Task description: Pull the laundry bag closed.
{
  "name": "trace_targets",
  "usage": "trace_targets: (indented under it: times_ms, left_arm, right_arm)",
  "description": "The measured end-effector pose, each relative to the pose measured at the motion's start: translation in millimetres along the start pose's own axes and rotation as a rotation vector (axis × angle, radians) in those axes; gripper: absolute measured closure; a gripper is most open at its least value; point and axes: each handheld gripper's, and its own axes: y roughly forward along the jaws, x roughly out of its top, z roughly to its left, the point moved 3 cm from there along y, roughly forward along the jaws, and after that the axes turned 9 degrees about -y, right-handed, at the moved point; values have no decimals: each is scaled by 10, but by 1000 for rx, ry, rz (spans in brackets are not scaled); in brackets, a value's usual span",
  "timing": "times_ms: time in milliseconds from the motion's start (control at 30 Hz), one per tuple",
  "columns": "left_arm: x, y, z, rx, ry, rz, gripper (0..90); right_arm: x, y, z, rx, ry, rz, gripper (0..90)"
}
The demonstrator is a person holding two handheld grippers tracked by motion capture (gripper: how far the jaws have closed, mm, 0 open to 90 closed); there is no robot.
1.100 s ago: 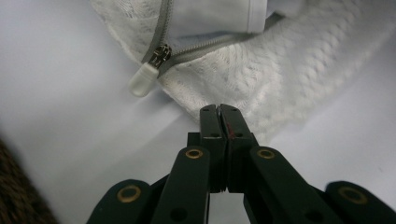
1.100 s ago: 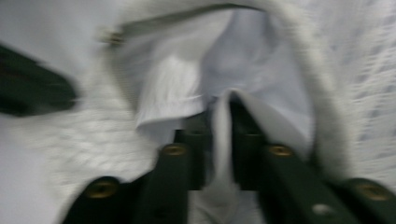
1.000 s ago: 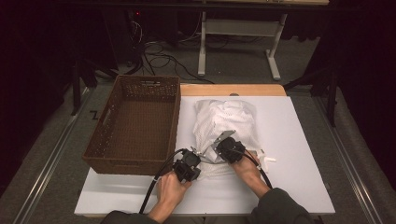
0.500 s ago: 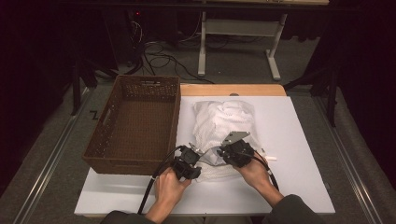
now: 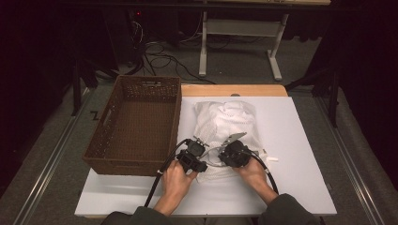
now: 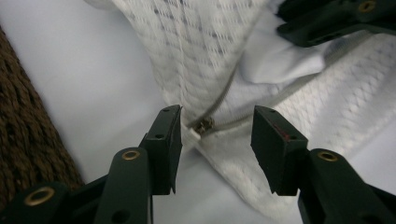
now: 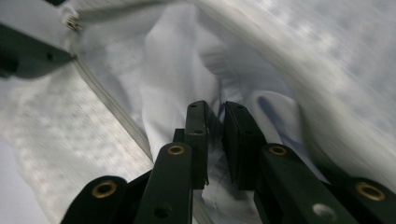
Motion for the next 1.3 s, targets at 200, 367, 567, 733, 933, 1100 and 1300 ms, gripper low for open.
trace_targets:
  times_ms: [200,367,567,733,933,1100,1300]
  left_arm:
    - [81,44,37,-10,-46,6,515]
    - [57,92,73,27,-41,51,535]
    - [15,150,132,23,-66,94,559]
    - [-4,121,109,-1,-51,100,639]
    - [-43,-17,36,-59,-29,84,713]
    - [-23,-22,0,-95,-12,72,724]
    - [94,112,-13,-108,-12,74,657]
  right_arm:
    - [-162,-77,-127,-2,34,-4,806]
    - [-204,-98,-151,-2,36,-6,812]
    - [-207,-104,-140,-16,16,1,812]
    - [-209,-105,-128,-18,21,0,812]
    - [-204,-105,-127,-27,5,8,813]
    - [-199,-104,-119,-30,7,9,812]
    - [-201,-106,-127,-26,6,13,812]
